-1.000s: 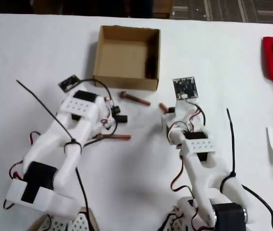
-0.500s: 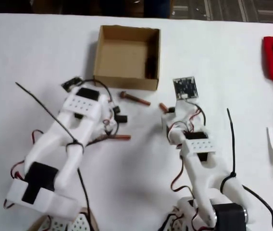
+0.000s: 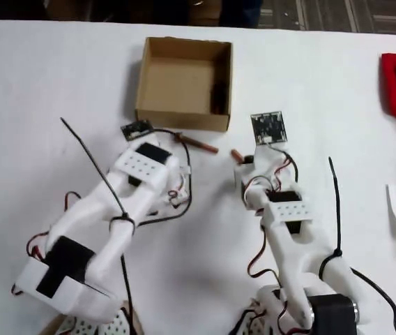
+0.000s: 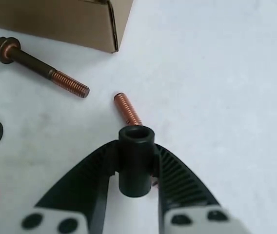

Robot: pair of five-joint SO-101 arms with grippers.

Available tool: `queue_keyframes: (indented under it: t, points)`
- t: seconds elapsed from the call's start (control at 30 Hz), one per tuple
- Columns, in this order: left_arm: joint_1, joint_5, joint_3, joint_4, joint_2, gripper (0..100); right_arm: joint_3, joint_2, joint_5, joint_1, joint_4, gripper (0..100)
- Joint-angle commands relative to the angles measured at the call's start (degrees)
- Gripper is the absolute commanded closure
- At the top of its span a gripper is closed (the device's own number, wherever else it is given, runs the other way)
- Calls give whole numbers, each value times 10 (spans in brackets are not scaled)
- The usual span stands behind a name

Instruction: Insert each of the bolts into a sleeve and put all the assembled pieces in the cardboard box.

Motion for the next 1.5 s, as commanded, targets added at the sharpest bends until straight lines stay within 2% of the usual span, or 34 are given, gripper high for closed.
queue_keyframes:
  t: [0.0, 0.13, 0.33, 0.67, 1.1, 1.47]
  points:
    - [-49, -4, 4, -33, -3, 828, -3, -23, 2, -5, -10, 977]
    - [-76, -4, 4, -47, -3, 828, -3, -23, 2, -5, -10, 977]
    - [-66, -4, 3, -47, 8, 828, -3, -23, 2, -5, -10, 977]
    - [-69, -4, -56, -37, 171, 828, -3, -23, 2, -5, -10, 977]
    - [-68, -9, -272, 157, 271, 831, -3, -23, 2, -5, -10, 977]
    - [-66, -10, -425, 265, 280, 828, -3, -23, 2, -5, -10, 977]
